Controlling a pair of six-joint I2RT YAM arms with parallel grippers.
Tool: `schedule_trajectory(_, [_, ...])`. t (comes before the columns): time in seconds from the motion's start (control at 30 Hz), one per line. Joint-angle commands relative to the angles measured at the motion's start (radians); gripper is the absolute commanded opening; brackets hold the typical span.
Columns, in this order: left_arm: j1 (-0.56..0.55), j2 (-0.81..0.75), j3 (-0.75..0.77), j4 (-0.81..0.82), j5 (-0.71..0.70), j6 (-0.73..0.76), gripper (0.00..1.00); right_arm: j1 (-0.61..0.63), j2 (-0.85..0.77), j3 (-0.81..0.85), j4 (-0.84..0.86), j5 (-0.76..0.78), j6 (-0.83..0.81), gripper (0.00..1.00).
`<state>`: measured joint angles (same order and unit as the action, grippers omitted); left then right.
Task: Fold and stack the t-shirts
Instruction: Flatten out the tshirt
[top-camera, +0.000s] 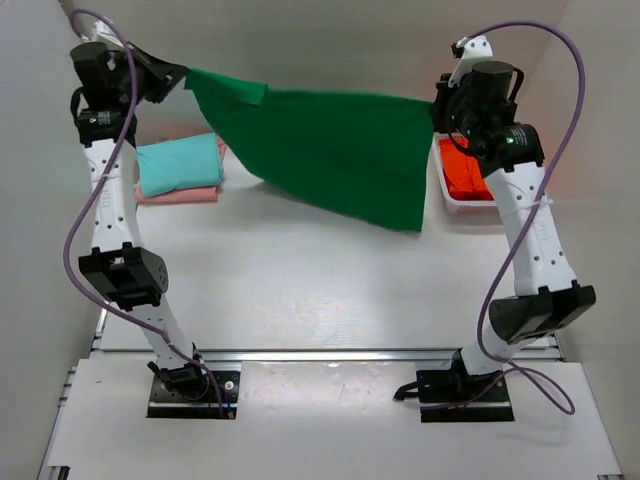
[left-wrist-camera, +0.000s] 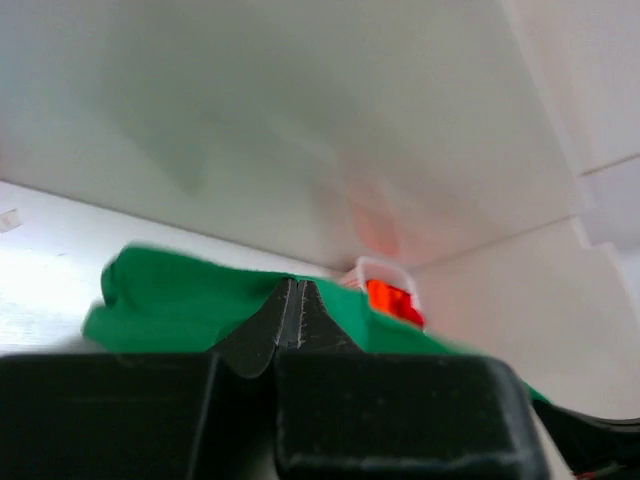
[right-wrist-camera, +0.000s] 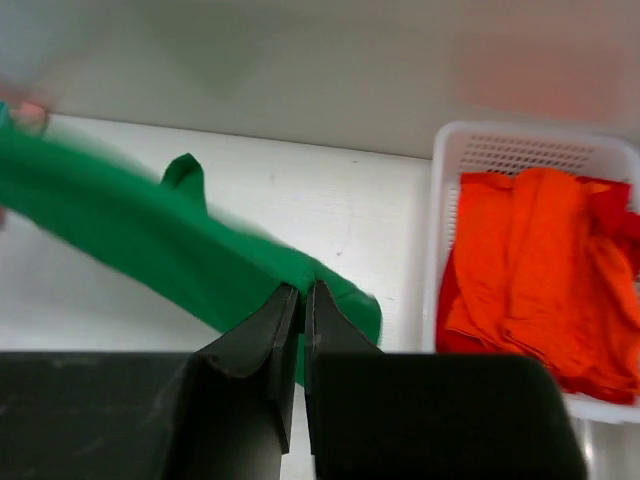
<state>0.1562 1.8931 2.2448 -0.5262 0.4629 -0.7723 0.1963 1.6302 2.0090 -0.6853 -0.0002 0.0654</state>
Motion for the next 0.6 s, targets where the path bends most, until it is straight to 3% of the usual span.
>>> schedule_trajectory(0.0, [0.061, -0.121, -0.009, 0.133, 0.140, -0.143, 0.00, 0.051, -0.097, 0.007, -0.038, 0.133, -0.137, 0.00])
schedule_trajectory(0.13, [0.088, -0.273, -0.249, 0.454, 0.198, -0.298, 0.00, 0.097, -0.303, -0.162, 0.119, 0.193, -0.162, 0.00])
schedule_trajectory(0.3, [0.072, -0.269, -0.085, 0.416, 0.241, -0.349, 0.00, 0.114, -0.388, -0.150, 0.119, 0.172, -0.164, 0.00])
schedule_trajectory(0.43, [0.071, -0.307, -0.135, 0.514, 0.250, -0.453, 0.00, 0.068, -0.363, -0.081, 0.040, 0.068, -0.127, 0.00])
schedule_trajectory(0.57, [0.065, -0.278, -0.131, 0.497, 0.231, -0.447, 0.00, 0.039, -0.290, -0.052, 0.038, -0.056, -0.111, 0.00])
